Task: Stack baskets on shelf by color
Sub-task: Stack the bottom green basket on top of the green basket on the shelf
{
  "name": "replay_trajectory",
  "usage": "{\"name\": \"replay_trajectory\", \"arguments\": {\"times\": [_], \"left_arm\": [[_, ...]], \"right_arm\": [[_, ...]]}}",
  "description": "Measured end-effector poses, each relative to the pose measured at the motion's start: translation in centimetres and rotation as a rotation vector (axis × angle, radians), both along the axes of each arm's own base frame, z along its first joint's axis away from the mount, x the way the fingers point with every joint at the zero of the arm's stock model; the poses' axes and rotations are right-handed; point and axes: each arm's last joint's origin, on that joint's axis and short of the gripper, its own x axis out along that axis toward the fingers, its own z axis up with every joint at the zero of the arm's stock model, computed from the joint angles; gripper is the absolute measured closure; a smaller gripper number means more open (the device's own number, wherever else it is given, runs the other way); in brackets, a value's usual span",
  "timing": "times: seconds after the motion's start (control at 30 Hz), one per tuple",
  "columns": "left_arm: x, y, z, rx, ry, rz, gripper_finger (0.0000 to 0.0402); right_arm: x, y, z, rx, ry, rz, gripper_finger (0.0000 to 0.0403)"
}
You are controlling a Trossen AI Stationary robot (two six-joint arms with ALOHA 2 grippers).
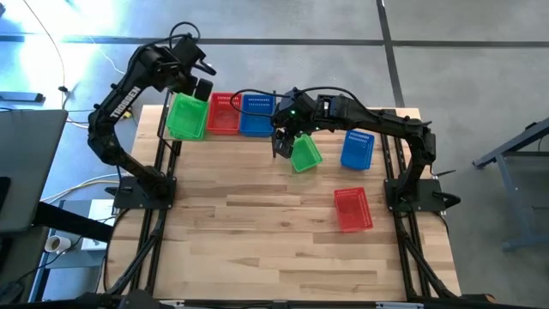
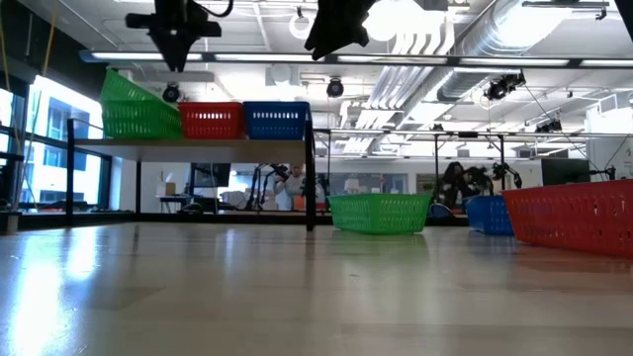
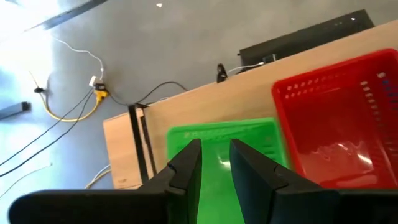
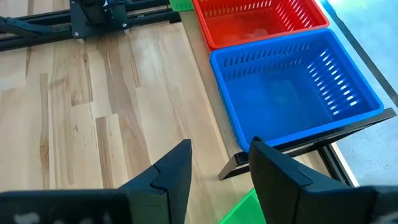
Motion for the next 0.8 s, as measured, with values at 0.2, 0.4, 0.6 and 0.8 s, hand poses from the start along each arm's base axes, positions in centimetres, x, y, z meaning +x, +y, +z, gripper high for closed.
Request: {"name": "replay_trajectory", "arguments": {"times": [0.2, 0.4, 0.6, 0.8], "left_arm": [[-0.24, 0.17, -0.01, 0.003, 0.011, 0.008, 0.0327], [-0.61, 0.47, -0.03, -0.012, 0.010, -0.011, 0.0327], [-0.59, 0.45, -0.05, -0.024, 0.014, -0.037, 0.0327], [-0.57, 0.43, -0.06, -0.029, 0.008, -0.040, 0.0306]], "right_arm": [[0.00, 0.00, 0.01, -0.009, 0.002, 0.009, 0.0257], [0.04, -0.01, 0.05, -0.014, -0.002, 0.012, 0.0257], [0.06, -0.01, 0.07, -0.015, -0.005, 0.012, 0.0257], [0.06, -0.02, 0.06, -0.015, -0.005, 0.012, 0.0257]]}}
